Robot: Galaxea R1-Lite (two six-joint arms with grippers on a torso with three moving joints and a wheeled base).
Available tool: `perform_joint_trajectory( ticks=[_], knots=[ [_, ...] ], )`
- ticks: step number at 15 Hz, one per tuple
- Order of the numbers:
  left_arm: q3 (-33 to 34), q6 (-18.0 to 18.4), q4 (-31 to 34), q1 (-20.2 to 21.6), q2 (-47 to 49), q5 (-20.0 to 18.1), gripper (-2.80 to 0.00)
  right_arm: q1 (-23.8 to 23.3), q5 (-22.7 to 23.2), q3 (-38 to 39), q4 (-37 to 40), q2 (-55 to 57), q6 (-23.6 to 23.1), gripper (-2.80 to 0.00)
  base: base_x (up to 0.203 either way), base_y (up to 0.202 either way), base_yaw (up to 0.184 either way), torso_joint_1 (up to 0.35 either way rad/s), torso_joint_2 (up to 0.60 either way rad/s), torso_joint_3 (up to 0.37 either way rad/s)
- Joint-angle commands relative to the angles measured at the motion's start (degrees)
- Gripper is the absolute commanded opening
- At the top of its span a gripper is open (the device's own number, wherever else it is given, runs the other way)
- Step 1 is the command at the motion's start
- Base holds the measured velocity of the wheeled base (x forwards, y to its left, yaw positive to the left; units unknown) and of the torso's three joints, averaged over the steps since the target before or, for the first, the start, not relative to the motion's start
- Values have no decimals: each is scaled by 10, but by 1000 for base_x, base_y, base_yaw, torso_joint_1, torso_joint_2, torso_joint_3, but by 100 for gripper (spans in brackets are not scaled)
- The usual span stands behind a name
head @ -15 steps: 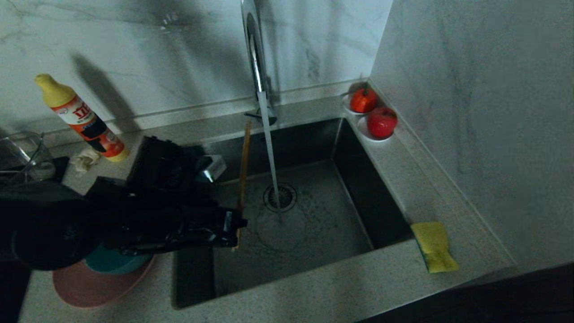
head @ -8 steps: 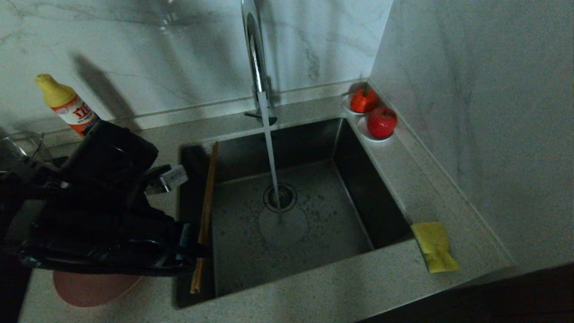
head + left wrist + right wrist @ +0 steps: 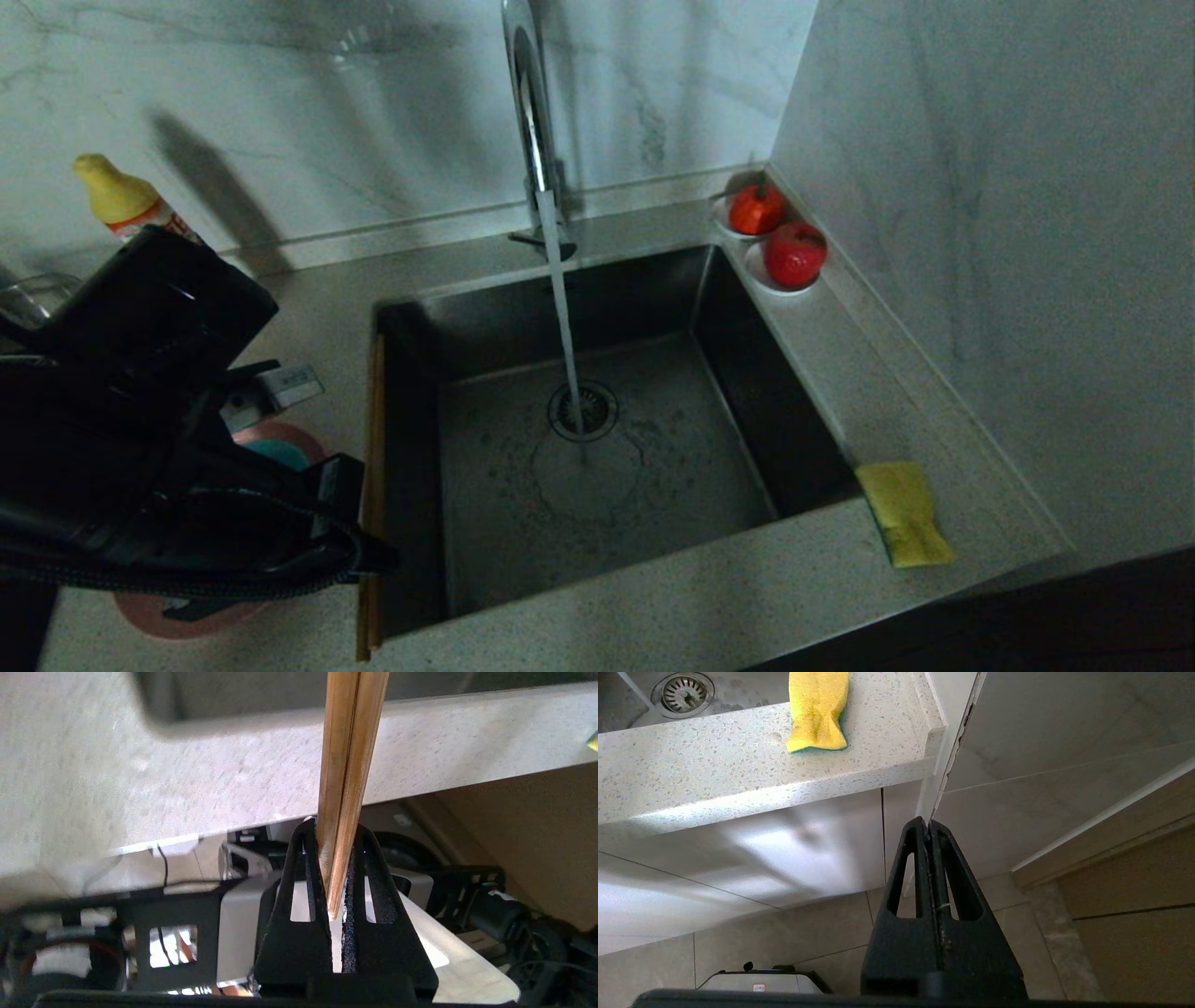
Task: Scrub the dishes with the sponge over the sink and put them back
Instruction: Place the chopsticks on the glass basin
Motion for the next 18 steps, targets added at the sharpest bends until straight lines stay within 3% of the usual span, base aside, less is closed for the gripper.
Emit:
perform_joint_trajectory(
  ticks=[1, 5, 7, 9, 12, 13, 16, 18],
  knots=[
    [1, -8, 21, 11, -7, -1, -280, 0, 0, 0, 0, 0, 0, -280, 0, 0, 0, 0, 0, 0],
    [2, -9, 14, 29, -44, -4, -280, 0, 0, 0, 0, 0, 0, -280, 0, 0, 0, 0, 0, 0],
    [-15, -36, 16, 33, -56, -2, -280, 0, 0, 0, 0, 0, 0, -280, 0, 0, 0, 0, 0, 0],
    [7, -38, 13, 32, -48, -2, -280, 0, 0, 0, 0, 0, 0, -280, 0, 0, 0, 0, 0, 0],
    [-19, -38, 16, 33, -84, 2, -280, 0, 0, 0, 0, 0, 0, -280, 0, 0, 0, 0, 0, 0],
    [-34, -39, 17, 34, -94, 11, -280, 0, 0, 0, 0, 0, 0, -280, 0, 0, 0, 0, 0, 0],
    [-81, -40, 17, 34, -119, 87, -280, 0, 0, 0, 0, 0, 0, -280, 0, 0, 0, 0, 0, 0],
    [-116, -41, 39, 34, -124, 108, -280, 0, 0, 0, 0, 0, 0, -280, 0, 0, 0, 0, 0, 0]
  ],
)
